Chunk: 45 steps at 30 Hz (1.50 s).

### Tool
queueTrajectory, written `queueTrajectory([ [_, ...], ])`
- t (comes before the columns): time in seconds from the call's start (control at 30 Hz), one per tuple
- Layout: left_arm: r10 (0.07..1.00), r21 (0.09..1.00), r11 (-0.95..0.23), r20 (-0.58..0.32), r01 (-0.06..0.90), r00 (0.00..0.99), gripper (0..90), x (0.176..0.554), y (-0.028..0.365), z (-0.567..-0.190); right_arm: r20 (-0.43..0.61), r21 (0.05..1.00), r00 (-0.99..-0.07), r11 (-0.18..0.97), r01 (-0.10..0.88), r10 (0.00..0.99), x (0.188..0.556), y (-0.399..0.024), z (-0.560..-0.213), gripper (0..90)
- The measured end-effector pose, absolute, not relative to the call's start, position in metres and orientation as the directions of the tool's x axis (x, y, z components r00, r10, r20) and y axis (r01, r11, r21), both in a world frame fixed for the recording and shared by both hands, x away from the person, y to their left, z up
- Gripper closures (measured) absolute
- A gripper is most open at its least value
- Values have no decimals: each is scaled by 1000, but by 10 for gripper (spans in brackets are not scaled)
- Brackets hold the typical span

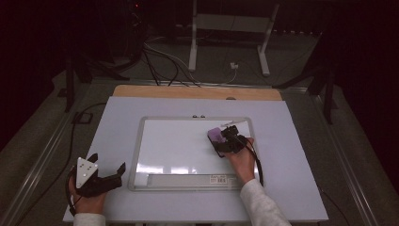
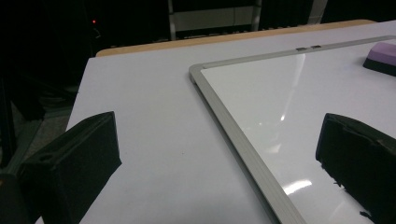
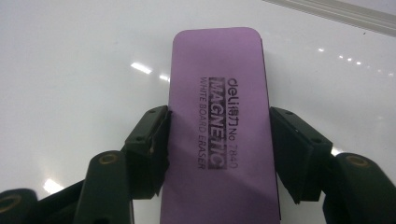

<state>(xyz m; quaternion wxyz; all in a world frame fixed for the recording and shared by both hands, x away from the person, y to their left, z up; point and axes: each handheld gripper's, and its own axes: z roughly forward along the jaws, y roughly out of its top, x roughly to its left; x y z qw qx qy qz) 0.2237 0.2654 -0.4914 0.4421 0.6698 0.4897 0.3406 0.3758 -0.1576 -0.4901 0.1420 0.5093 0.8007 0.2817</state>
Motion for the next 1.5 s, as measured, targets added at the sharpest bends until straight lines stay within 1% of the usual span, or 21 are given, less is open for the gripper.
queueTrajectory([
  [0.13,957,924,-130,23,359,288,6,223,265,-492,57,634,-463,326,701,885,372,-160,-486,334],
  [0.17,958,925,-129,23,358,287,6,223,266,-492,39,642,-466,335,690,884,370,-159,-484,322],
  [0.3,957,925,-129,23,357,288,6,224,265,-492,7,692,-522,372,618,853,361,-155,-478,319],
  [0.4,956,925,-132,23,357,291,6,224,264,-491,-24,689,-556,416,593,831,356,-151,-478,318],
  [0.6,956,926,-131,24,355,291,6,223,264,-491,-36,668,-548,428,608,835,357,-153,-486,321],
  [0.7,956,925,-130,22,357,292,6,224,264,-491,-38,669,-547,427,608,837,357,-154,-486,331],
  [0.83,956,926,-132,25,353,293,6,223,264,-491,-66,667,-539,439,602,839,358,-155,-486,332],
  [1.13,957,926,-130,24,354,291,6,223,265,-491,-73,650,-509,428,628,858,365,-163,-487,337],
  [1.23,956,926,-131,24,353,291,6,223,264,-491,-74,642,-503,427,637,861,366,-165,-488,353],
  [1.3,956,926,-132,25,354,292,6,223,264,-491,-81,635,-494,427,644,866,367,-166,-488,384],
  [1.47,957,926,-131,24,354,291,6,223,265,-491,-95,635,-475,421,648,875,367,-166,-488,500],
  [1.5,957,926,-131,24,354,290,6,223,265,-491,-101,639,-471,420,645,876,367,-167,-487,540],
])
